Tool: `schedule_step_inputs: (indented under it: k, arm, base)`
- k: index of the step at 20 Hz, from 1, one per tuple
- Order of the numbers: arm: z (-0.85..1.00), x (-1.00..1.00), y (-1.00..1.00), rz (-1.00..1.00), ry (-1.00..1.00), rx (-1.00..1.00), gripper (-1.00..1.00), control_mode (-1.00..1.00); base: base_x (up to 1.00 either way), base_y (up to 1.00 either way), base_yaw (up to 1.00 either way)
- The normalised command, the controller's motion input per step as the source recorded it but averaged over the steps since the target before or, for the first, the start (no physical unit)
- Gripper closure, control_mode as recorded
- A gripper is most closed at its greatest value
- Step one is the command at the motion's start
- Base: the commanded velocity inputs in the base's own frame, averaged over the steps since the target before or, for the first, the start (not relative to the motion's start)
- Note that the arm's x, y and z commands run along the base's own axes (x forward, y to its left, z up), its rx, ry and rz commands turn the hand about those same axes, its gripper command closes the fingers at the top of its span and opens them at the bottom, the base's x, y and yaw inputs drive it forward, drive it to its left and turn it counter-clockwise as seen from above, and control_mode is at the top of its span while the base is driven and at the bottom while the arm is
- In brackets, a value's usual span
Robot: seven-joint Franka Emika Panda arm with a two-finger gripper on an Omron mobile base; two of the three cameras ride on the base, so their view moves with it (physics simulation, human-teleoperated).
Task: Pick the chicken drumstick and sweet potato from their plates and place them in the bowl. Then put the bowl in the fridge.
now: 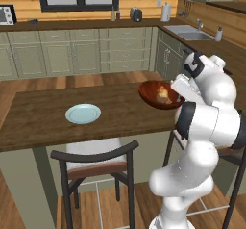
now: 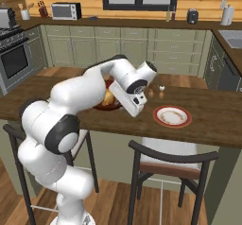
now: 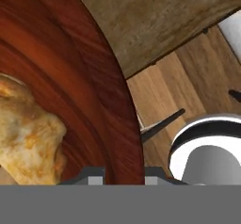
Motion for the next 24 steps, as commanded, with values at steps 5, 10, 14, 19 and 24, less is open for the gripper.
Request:
schedule_step_inputs:
  k: [5, 10, 14, 19, 24]
  arm:
    - [0.74, -0.99, 0.33, -0.02, 0.15, 0.0, 1.0, -1.0]
    - [0.53, -1.0, 0.14, -0.01, 0.09, 0.0, 1.0, -1.0]
    - [0.37, -0.98, 0.0, 0.0, 0.0, -0.05, 1.0, -1.0]
    - [0.46, -0.57, 0.07, 0.0, 0.01, 0.0, 1.0, -1.0]
    - [0.57, -0.55, 0.1, 0.0, -0.19, -0.01, 1.0, -1.0]
  base:
    - [0.0, 0.0, 0.0]
    - [0.0, 0.0, 0.0]
    - [0.0, 0.0, 0.0]
    - [0.0, 0.0, 0.0]
    - [0.0, 0.0, 0.0]
